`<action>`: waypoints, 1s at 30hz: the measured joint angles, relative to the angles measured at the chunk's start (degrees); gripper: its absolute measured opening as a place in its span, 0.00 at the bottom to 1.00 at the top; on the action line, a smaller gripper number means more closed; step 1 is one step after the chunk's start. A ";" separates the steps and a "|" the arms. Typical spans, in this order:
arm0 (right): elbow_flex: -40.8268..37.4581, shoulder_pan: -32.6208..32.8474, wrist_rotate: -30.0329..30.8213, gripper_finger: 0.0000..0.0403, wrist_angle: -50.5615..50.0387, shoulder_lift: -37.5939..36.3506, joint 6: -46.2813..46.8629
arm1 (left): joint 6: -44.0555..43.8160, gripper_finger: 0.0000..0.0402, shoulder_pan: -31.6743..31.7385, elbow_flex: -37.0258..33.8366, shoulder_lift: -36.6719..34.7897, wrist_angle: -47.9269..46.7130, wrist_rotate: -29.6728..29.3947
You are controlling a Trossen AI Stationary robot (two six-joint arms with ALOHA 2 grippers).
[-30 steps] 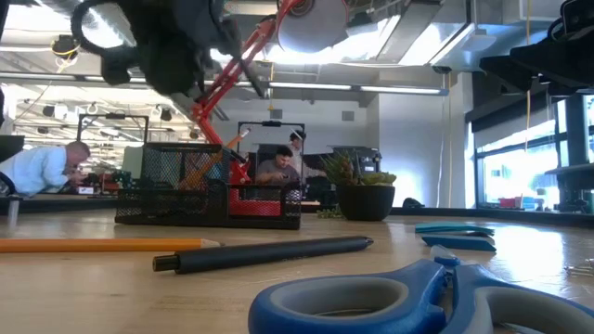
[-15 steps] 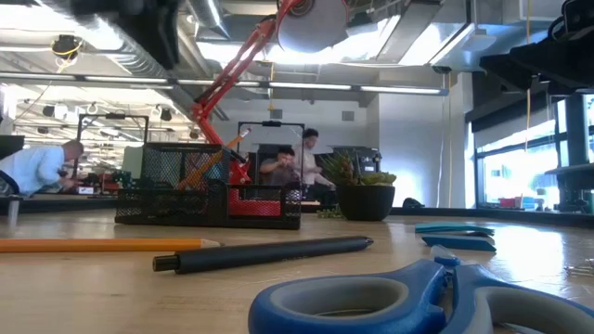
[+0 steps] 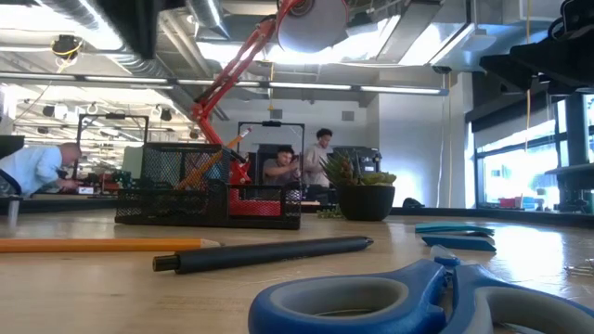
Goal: Pick and place office supplies into organizer
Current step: Put the orange pencil into the black desk organizer
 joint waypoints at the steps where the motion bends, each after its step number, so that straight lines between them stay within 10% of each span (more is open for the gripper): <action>1: 0.00 0.00 0.01 0.60 0.00 0.00 0.00 | -1.55 0.19 -0.50 0.00 0.81 0.04 0.84; 16: 0.00 0.00 -0.09 0.60 0.02 0.00 -0.11 | -26.98 0.38 -3.09 -0.03 11.02 0.06 15.94; 30: 0.00 0.00 -0.07 0.60 1.75 0.00 3.68 | -38.36 0.35 -9.98 -0.95 12.61 -0.03 12.68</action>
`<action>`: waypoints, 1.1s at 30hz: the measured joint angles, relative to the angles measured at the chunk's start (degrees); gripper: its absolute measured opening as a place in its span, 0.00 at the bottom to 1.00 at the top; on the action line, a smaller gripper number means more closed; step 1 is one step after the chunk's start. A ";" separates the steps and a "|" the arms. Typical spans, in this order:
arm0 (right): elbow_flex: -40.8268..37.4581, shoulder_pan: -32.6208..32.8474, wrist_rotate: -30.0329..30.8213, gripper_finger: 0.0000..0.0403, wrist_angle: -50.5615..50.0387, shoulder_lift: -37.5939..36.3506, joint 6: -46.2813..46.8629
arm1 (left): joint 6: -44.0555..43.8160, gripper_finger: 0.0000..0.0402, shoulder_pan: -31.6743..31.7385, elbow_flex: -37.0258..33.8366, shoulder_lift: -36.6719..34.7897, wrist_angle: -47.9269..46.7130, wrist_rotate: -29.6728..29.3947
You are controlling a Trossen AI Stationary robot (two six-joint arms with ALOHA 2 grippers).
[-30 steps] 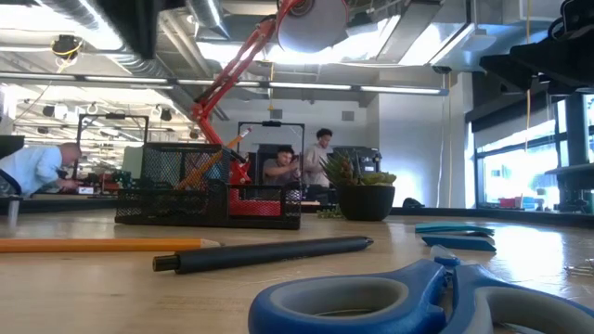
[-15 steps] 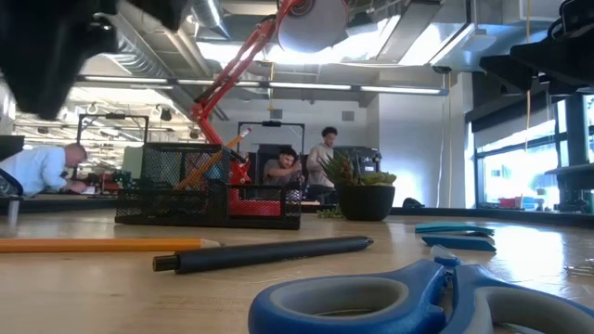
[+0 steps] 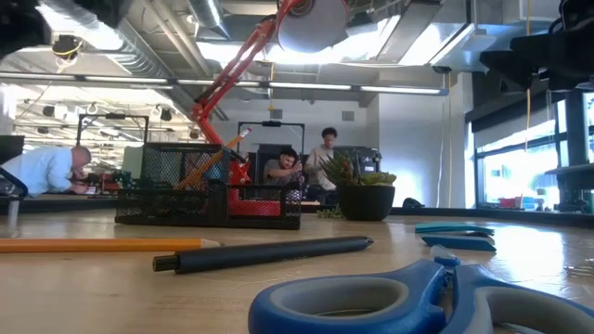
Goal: Pick and place office supplies into organizer
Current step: Put the orange pencil into the black desk organizer
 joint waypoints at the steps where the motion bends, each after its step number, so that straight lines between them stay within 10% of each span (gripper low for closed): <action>1: 0.00 0.00 -0.02 0.60 -0.02 0.00 0.55 | -0.39 0.34 -0.20 -0.52 0.01 0.08 0.00; 33: 0.00 0.00 0.02 0.60 6.98 0.00 1.10 | 8.68 0.33 -0.23 -14.10 -0.03 13.18 5.66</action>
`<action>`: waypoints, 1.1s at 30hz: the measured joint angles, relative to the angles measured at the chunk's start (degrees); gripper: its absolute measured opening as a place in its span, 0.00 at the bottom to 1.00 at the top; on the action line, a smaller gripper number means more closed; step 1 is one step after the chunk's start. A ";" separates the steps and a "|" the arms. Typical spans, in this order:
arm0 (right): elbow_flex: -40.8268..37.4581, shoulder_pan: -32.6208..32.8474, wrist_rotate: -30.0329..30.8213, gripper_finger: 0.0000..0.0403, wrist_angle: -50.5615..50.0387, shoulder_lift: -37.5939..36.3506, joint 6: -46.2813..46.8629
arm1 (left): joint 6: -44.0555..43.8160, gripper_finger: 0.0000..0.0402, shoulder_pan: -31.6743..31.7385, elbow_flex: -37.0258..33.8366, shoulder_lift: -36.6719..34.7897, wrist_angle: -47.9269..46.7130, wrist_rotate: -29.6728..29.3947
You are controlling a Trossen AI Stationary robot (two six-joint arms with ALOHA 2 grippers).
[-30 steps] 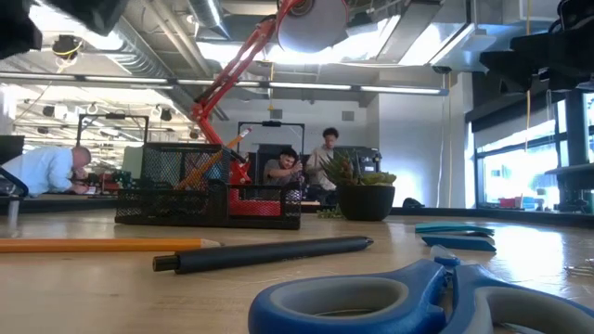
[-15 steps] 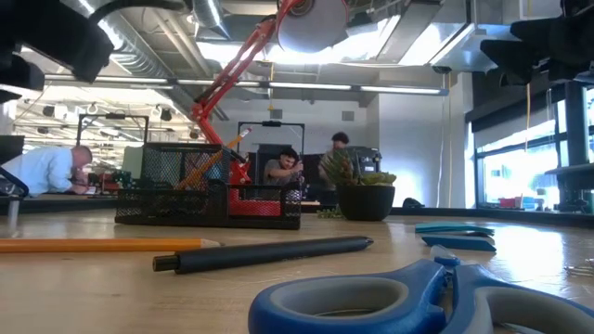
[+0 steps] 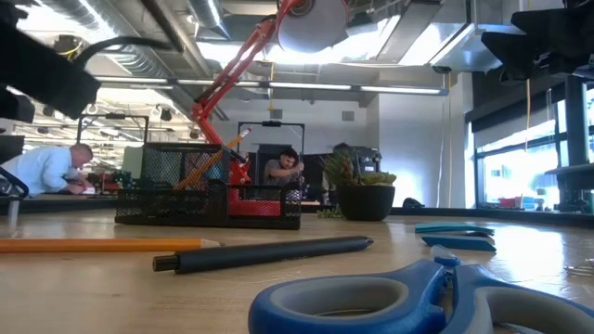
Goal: Pick and place office supplies into organizer
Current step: Put the orange pencil into the black desk organizer
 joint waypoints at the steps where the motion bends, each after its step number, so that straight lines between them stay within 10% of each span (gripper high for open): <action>1: 0.00 0.00 0.02 0.60 0.02 0.00 0.01 | 0.37 0.33 0.00 -0.37 0.00 0.00 -0.02; 33: 0.00 0.00 0.00 0.60 1.96 0.00 0.04 | 5.85 0.23 2.27 -5.92 -0.72 7.69 1.46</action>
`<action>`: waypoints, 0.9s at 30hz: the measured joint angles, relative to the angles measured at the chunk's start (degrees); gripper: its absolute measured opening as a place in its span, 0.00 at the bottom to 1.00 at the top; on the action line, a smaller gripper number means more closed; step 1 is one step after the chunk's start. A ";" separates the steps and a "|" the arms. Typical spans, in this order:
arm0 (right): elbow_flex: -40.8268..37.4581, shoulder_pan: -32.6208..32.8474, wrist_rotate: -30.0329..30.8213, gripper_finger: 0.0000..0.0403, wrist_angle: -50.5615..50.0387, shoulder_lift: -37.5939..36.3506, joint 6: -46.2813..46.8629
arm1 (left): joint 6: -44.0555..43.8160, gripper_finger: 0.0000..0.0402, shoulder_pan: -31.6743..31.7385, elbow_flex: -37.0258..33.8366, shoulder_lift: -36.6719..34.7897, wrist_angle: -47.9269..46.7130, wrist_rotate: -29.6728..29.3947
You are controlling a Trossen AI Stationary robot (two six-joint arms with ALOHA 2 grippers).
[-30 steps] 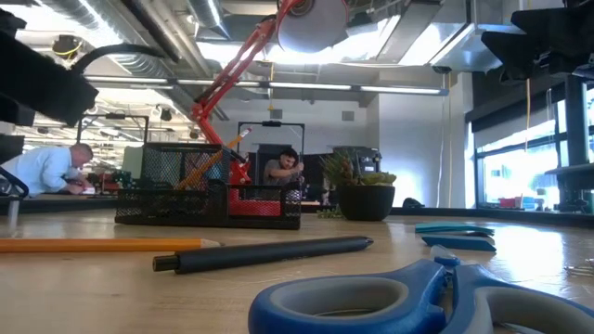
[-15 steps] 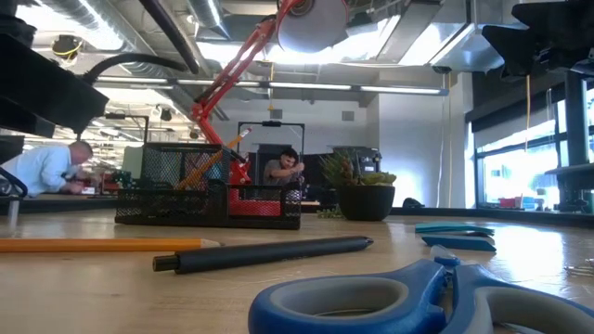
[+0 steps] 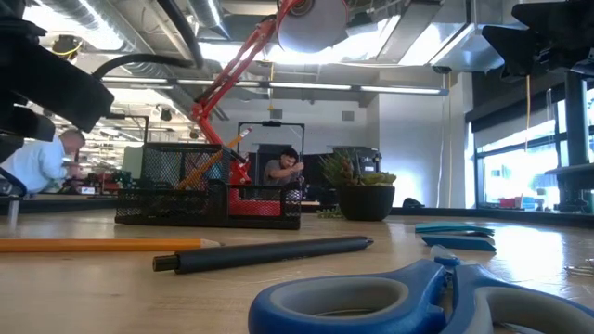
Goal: Pick and place office supplies into organizer
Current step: Put the orange pencil into the black desk organizer
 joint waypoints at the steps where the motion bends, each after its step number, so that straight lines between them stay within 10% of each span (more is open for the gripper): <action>1: 0.00 0.00 0.00 0.60 -0.02 0.00 -0.01 | -0.18 0.23 -0.19 -0.11 -0.07 0.08 -0.08; 27: 0.00 0.00 0.00 0.60 -0.90 0.02 -0.25 | 5.30 0.22 -1.12 -0.26 -0.07 -0.43 0.68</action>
